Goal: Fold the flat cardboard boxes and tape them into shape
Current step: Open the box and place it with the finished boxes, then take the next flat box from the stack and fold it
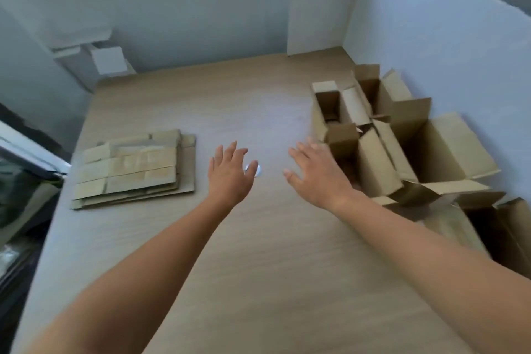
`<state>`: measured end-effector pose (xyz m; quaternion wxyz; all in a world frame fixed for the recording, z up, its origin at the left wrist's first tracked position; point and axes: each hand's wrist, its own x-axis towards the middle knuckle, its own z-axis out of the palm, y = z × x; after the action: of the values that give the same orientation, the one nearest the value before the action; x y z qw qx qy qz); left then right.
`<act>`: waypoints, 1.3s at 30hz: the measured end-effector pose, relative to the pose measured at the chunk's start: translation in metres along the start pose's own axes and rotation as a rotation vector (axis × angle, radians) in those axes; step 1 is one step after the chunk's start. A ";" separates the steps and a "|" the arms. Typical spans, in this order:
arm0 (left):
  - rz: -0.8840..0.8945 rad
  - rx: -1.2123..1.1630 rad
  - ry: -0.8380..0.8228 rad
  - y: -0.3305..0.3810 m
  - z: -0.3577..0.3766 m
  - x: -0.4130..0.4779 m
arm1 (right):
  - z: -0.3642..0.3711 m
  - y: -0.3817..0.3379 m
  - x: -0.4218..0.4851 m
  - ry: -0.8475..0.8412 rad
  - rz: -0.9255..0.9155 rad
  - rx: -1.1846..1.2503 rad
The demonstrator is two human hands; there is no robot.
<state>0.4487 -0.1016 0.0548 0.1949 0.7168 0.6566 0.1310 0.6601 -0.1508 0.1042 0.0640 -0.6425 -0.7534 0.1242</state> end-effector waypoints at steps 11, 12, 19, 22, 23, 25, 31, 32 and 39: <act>-0.524 -0.064 0.080 -0.334 -0.131 0.011 | 0.133 -0.268 0.151 -0.275 -0.026 0.220; -0.560 -0.099 0.083 -0.362 -0.135 0.016 | 0.146 -0.282 0.167 -0.289 0.023 0.246; -0.626 -0.341 -0.008 -0.453 -0.127 0.052 | 0.208 -0.329 0.241 -0.113 0.374 0.446; -0.666 -0.364 0.057 -0.449 -0.123 0.057 | 0.217 -0.326 0.244 0.018 0.504 0.600; -0.687 -0.394 0.074 -0.447 -0.124 0.059 | 0.218 -0.325 0.244 0.041 0.538 0.685; -0.733 -0.529 0.084 -0.443 -0.127 0.055 | 0.215 -0.324 0.240 0.067 0.572 0.856; -0.600 -1.096 0.094 -0.410 -0.135 -0.015 | 0.194 -0.321 0.177 0.186 0.481 1.144; -0.531 -1.156 0.099 -0.400 -0.134 -0.035 | 0.187 -0.317 0.158 0.191 0.448 1.212; -0.439 -1.296 0.016 -0.309 -0.086 -0.196 | 0.150 -0.261 -0.033 0.180 0.263 1.432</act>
<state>0.1159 -0.2675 0.0051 0.6020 0.3047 0.5770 0.4603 0.3790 -0.2365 0.0326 0.5144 -0.5361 -0.3960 0.5396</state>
